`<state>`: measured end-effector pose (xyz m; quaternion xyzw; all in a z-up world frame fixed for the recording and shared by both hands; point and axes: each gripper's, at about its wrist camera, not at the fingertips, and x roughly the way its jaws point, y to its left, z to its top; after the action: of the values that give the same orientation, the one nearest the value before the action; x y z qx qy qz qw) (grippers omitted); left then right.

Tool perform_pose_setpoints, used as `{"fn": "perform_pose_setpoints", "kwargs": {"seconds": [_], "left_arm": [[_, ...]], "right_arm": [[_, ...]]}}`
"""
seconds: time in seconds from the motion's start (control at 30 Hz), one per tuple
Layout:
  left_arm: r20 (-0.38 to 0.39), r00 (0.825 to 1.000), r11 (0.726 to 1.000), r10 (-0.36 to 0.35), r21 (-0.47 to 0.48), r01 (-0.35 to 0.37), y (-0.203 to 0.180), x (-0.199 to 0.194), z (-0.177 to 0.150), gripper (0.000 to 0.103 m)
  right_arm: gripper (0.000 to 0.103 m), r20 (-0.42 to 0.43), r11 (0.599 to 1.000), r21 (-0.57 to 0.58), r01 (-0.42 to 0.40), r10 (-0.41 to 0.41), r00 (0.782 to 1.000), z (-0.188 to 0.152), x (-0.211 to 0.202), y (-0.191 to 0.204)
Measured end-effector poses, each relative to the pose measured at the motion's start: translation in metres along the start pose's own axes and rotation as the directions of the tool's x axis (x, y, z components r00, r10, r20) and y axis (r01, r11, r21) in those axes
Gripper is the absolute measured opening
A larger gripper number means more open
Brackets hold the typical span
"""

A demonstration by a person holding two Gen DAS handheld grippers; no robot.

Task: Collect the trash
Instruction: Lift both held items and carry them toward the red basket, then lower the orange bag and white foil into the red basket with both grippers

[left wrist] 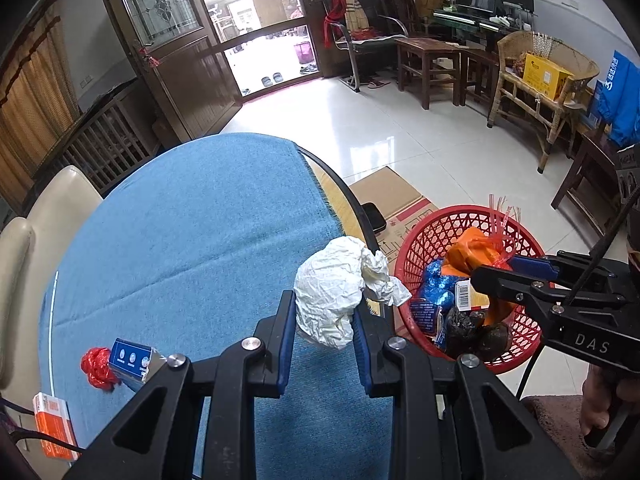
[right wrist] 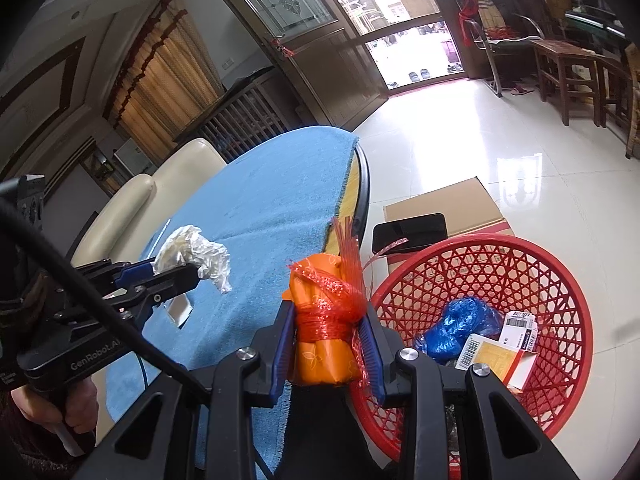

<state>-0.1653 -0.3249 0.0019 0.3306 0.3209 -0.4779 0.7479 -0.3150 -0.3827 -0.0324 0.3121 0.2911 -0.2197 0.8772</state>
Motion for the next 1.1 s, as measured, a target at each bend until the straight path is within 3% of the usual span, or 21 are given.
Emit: {"fn": "perform_pose_setpoints", "kwargs": {"seconds": [1.1], "left_arm": [[-0.048, 0.997, 0.992, -0.054, 0.112, 0.059, -0.041, 0.029, 0.023, 0.028]], "right_arm": [[0.035, 0.036, 0.989, 0.124, 0.086, -0.091, 0.995, 0.005, -0.022, -0.061]]}}
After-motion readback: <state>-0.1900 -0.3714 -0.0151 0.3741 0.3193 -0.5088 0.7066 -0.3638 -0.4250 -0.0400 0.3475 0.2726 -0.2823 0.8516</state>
